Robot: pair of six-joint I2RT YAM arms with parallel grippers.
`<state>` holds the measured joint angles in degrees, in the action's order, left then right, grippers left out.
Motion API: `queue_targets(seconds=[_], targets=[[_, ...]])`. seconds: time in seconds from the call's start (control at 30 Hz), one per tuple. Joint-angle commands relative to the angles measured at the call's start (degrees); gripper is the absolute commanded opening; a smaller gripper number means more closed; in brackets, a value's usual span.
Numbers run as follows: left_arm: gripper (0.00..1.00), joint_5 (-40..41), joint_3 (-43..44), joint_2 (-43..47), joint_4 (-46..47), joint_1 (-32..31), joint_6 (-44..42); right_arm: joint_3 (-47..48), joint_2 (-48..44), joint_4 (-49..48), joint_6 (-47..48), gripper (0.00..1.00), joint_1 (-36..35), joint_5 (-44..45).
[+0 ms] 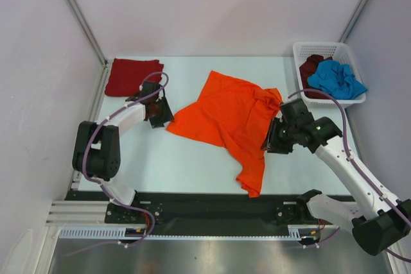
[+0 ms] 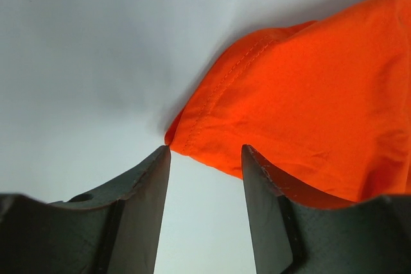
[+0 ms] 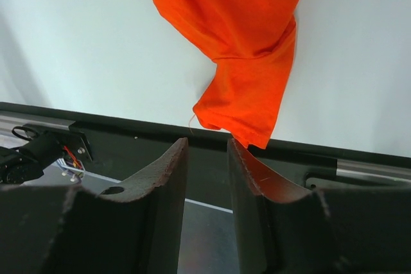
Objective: Fold and stack the t-shirts
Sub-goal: Flatten the tshirt out
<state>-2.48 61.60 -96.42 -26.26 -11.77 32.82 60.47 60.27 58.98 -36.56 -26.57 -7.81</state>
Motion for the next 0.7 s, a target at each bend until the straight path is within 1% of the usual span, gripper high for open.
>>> queue_targets(seconds=[0.0,0.07,0.23,0.4,0.53,0.67], targets=[[0.55,3.00,0.80,0.71,-0.71,-0.71,1.72,-0.88,-1.65,0.08,-1.85,0.37,-0.24,1.22],[0.55,4.59,1.32,-0.34,-1.60,-0.80,2.25,-1.05,-1.65,-0.01,-2.12,0.37,-0.24,1.05],[0.54,4.50,0.54,-1.14,-1.69,-2.20,4.09,-1.05,-1.56,-0.01,-1.68,0.37,-0.24,1.40],[0.55,6.34,0.62,-2.45,-2.21,-3.17,4.97,-1.05,-1.38,-0.18,-1.59,0.37,-0.24,1.05],[0.51,8.36,1.50,-3.42,-3.00,-3.17,5.15,-1.32,-1.82,-0.01,-1.33,0.37,-0.24,1.22],[0.51,10.04,-0.08,-2.72,-4.15,-3.17,6.12,-2.02,-2.35,0.78,-1.15,0.38,-0.24,2.01]])
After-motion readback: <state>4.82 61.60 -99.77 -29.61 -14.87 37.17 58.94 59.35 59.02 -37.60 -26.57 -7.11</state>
